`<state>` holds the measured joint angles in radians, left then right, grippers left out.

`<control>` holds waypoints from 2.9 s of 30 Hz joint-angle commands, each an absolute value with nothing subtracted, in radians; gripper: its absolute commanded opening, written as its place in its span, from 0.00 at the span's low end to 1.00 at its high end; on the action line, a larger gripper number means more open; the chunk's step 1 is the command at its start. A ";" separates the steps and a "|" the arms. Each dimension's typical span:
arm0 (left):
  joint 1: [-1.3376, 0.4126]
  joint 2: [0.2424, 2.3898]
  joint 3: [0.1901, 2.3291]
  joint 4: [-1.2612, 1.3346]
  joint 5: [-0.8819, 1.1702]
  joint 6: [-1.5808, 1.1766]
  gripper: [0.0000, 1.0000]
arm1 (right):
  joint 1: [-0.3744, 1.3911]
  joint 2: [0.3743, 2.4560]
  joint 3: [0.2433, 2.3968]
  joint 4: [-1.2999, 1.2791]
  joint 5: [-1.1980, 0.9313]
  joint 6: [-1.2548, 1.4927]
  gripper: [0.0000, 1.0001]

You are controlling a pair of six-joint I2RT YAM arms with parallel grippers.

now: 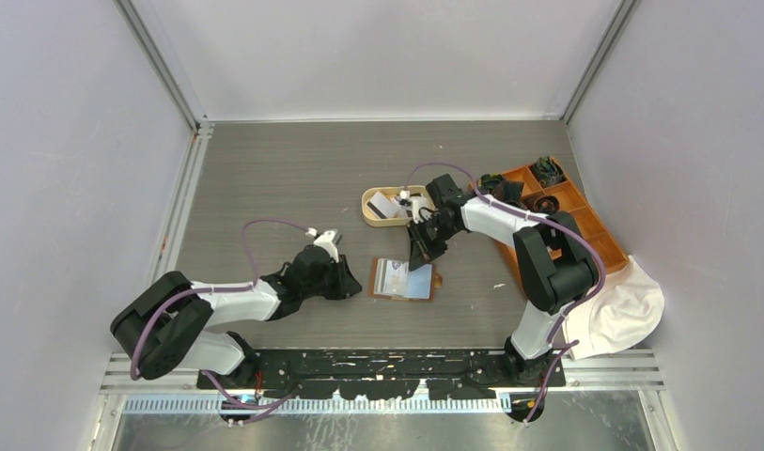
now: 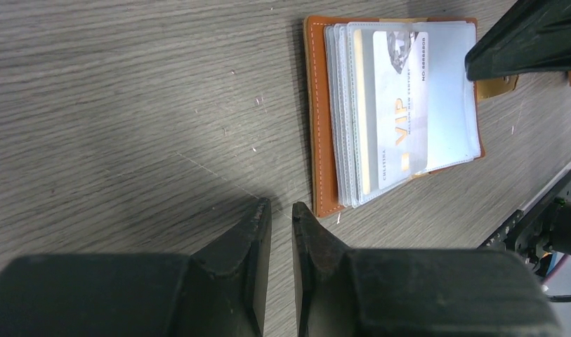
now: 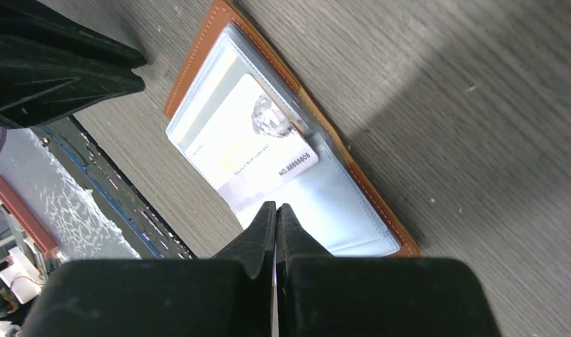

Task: Put the credit cards into the card holder
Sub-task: Insert the credit card into the card holder.

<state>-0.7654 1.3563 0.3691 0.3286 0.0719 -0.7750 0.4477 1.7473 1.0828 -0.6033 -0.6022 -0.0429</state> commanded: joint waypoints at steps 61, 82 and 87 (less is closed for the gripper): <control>-0.801 1.504 0.345 0.480 0.117 -0.815 0.14 | 0.551 1.830 1.139 -0.598 -0.444 0.072 0.01; -0.833 1.571 0.373 0.501 0.117 -0.827 0.13 | 0.571 1.883 1.162 -0.551 -0.699 0.143 0.01; -0.835 1.518 0.344 0.495 0.078 -0.828 0.14 | 0.567 1.850 1.193 -0.601 -0.642 0.081 0.02</control>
